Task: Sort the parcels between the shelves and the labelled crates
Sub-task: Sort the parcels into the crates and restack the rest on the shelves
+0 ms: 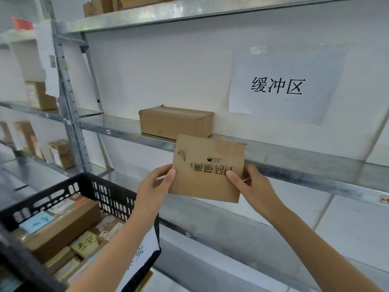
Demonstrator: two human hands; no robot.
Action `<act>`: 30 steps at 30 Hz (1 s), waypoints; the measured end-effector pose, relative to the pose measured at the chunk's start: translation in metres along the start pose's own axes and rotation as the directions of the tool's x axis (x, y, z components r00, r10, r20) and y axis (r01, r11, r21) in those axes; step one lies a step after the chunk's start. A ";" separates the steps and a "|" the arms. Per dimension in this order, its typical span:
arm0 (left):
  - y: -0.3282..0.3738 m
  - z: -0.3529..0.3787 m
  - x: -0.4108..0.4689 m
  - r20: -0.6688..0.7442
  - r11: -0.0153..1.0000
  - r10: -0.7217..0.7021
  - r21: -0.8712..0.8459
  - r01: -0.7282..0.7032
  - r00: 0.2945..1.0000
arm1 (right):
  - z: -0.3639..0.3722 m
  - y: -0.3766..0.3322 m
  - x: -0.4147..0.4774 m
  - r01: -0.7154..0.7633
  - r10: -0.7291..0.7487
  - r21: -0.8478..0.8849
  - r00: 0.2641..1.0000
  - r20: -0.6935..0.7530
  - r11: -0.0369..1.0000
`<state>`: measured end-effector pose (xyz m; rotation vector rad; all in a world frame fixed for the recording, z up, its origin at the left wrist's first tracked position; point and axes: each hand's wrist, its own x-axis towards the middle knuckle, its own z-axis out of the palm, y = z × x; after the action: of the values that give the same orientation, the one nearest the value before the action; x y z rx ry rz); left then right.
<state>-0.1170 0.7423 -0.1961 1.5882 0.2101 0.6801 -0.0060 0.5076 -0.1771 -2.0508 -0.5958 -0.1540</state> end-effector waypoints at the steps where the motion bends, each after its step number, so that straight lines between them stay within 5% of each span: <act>1: -0.006 -0.005 -0.004 0.001 1.000 -0.007 0.015 0.007 1.000 | 0.004 0.002 -0.002 -0.011 0.011 0.005 1.000 0.027 1.000; 6: -0.028 -0.020 -0.019 0.012 0.997 -0.060 0.054 0.059 0.998 | 0.021 0.011 -0.004 -0.010 0.021 -0.067 0.987 0.157 0.998; 10: -0.035 -0.023 -0.015 -0.072 0.988 -0.002 0.152 0.013 0.997 | 0.032 0.012 -0.001 -0.019 0.011 0.033 0.979 0.204 0.999; 17: -0.044 -0.026 -0.015 -0.075 0.996 -0.084 0.017 0.085 0.994 | 0.041 0.015 -0.005 0.002 -0.020 0.093 0.982 0.188 0.996; 23: -0.053 -0.025 -0.020 -0.098 0.989 -0.118 -0.102 0.108 0.988 | 0.045 0.000 -0.003 -0.193 0.114 0.369 0.967 0.226 0.909; 30: -0.054 -0.032 -0.019 -0.070 0.950 -0.202 -0.255 0.178 0.977 | 0.054 0.005 -0.003 -0.406 0.326 0.299 0.902 0.281 0.864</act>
<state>-0.1357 0.7683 -0.2536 1.2792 0.3324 0.6069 -0.0132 0.5493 -0.2104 -1.7993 -0.3214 0.3900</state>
